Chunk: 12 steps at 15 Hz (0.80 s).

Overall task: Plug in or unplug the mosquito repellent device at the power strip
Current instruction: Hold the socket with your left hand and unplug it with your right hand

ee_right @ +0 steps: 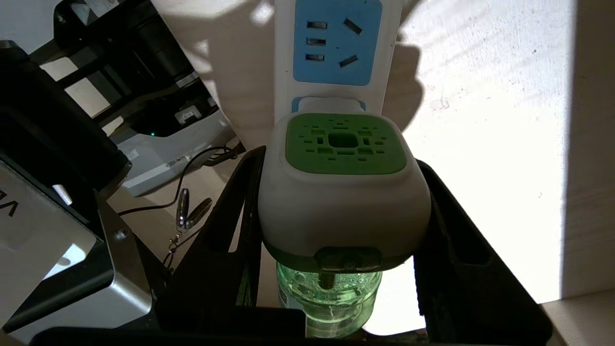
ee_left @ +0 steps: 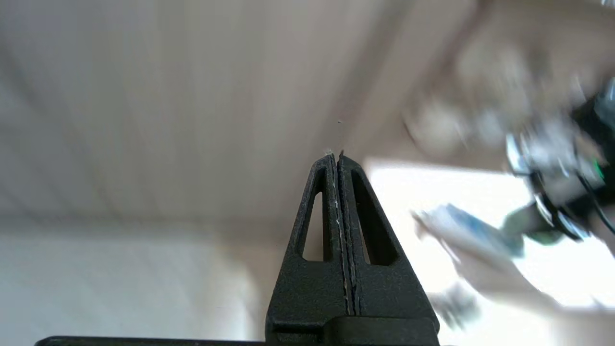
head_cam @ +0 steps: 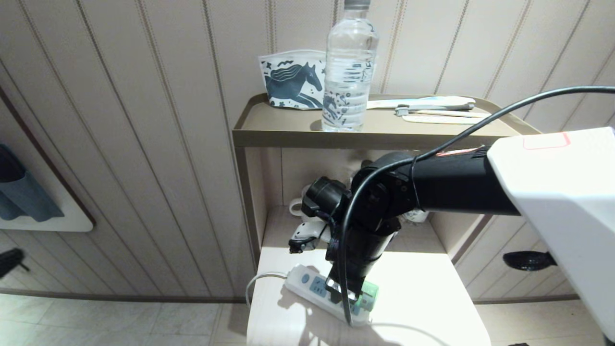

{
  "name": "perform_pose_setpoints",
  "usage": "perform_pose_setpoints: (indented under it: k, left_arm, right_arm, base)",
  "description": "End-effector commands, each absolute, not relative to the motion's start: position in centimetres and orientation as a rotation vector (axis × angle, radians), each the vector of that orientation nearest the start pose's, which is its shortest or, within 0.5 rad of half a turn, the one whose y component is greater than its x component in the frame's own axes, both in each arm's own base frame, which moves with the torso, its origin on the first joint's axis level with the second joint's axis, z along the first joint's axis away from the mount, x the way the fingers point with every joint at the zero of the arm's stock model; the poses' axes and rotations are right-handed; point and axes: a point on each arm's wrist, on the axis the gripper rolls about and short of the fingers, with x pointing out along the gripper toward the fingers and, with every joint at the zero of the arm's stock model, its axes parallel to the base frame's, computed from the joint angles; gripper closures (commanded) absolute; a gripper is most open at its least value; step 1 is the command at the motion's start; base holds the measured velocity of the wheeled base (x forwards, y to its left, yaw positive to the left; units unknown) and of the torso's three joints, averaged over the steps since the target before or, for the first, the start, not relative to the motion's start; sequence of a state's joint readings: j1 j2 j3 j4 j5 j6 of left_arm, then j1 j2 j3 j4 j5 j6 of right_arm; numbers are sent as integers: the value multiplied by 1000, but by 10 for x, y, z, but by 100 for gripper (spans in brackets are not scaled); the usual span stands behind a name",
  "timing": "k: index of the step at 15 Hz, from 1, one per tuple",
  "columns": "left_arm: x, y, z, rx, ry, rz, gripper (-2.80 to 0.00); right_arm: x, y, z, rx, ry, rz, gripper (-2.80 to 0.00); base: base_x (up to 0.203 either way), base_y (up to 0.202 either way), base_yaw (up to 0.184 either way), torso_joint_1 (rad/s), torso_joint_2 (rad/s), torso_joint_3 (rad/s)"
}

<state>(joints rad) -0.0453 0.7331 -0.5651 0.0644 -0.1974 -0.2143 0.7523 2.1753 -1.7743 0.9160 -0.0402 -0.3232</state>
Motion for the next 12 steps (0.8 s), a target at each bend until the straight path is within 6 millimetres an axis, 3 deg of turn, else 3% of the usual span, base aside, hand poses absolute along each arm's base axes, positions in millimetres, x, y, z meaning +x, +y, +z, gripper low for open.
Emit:
perform_pose_setpoints:
  k: [1, 4, 7, 9, 12]
  left_arm:
    - [143, -24, 190, -298, 657, -333, 0]
    - [185, -60, 153, -310, 877, -503, 0]
    - [217, -92, 115, -283, 974, -585, 0]
    - [240, -112, 97, -268, 910, -640, 0]
    - [263, -140, 85, -254, 832, -714, 0]
  right_arm:
    - [277, 270, 147, -805, 1147, 831, 0]
    - [277, 280, 137, -820, 1158, 845, 0]
    - [278, 285, 132, -818, 1139, 851, 0]
    - [279, 286, 122, -817, 1170, 841, 0]
    - [277, 285, 128, -793, 1164, 831, 0]
  base:
    - [0, 0, 0, 0, 0, 0]
    - [0, 0, 0, 0, 0, 0]
    - [0, 0, 0, 0, 0, 0]
    - [0, 0, 0, 0, 0, 0]
    - [0, 0, 0, 0, 0, 0]
